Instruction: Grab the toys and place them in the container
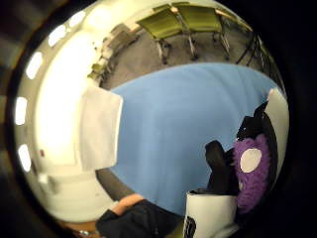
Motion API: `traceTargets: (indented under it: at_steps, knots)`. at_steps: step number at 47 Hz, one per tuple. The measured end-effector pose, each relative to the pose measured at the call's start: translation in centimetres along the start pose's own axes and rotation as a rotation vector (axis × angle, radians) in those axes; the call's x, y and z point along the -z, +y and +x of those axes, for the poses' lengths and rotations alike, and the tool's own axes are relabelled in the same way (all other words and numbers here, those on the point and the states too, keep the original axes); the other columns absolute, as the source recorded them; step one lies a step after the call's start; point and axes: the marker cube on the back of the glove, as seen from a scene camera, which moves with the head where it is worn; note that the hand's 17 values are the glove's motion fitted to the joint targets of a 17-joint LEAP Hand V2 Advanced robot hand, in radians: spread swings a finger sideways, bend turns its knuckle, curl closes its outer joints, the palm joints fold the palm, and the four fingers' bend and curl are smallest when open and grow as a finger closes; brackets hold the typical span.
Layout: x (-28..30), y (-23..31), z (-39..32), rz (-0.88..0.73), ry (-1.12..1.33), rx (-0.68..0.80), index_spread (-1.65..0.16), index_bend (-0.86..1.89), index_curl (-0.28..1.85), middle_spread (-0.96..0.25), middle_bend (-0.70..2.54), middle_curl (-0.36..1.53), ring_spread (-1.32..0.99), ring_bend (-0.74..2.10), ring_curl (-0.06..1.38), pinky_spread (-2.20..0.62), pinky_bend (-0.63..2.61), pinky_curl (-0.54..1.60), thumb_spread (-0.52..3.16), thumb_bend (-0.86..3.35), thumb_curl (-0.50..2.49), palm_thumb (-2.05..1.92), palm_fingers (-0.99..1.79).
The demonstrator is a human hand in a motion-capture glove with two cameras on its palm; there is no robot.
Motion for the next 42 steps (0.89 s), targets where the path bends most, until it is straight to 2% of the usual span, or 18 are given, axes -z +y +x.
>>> traceTargets:
  at_steps: [6, 16, 21, 26, 28, 33, 39, 42]
  knots:
    - [4.8, -2.0, -5.8, 0.087, 0.002, 0.086, -0.23, 0.72, 0.51, -0.30, 0.99, 0.58, -0.40, 1.12, 0.54, -0.48, 0.86, 0.45, 0.57, 0.31, 0.64, 0.64, 1.28]
    - [11.5, -2.6, -20.1, 0.203, -0.023, 0.293, -0.21, 0.76, 0.55, -0.29, 1.03, 0.60, -0.38, 1.16, 0.55, -0.48, 0.88, 0.48, 0.43, 0.34, 0.71, 0.61, 1.25]
    - [13.1, -1.6, -27.2, 0.229, -0.074, 0.520, -0.21, 0.76, 0.56, -0.28, 1.04, 0.60, -0.38, 1.18, 0.55, -0.47, 0.89, 0.48, 0.37, 0.36, 0.74, 0.59, 1.24]
    - [13.5, -2.1, -33.3, 0.239, -0.073, 0.456, -0.21, 0.76, 0.57, -0.27, 1.06, 0.60, -0.38, 1.19, 0.55, -0.48, 0.90, 0.49, 0.32, 0.39, 0.77, 0.58, 1.23]
    - [13.4, -2.1, -35.5, 0.234, -0.104, 0.476, -0.21, 0.76, 0.58, -0.27, 1.06, 0.60, -0.37, 1.19, 0.55, -0.47, 0.90, 0.49, 0.30, 0.40, 0.78, 0.57, 1.22]
    - [12.1, -2.5, -38.9, 0.244, -0.058, 0.564, -0.21, 0.76, 0.59, -0.27, 1.07, 0.60, -0.37, 1.20, 0.55, -0.47, 0.90, 0.49, 0.26, 0.42, 0.81, 0.55, 1.22]
    - [11.1, -5.4, -36.3, 0.201, -0.178, 0.613, -0.21, 0.75, 0.60, -0.27, 1.08, 0.60, -0.37, 1.21, 0.55, -0.47, 0.91, 0.50, 0.23, 0.45, 0.84, 0.52, 1.21]
    - [10.3, -5.6, -36.1, 0.215, -0.133, 0.710, -0.21, 0.75, 0.60, -0.26, 1.08, 0.60, -0.37, 1.22, 0.55, -0.47, 0.91, 0.50, 0.21, 0.46, 0.86, 0.51, 1.21]
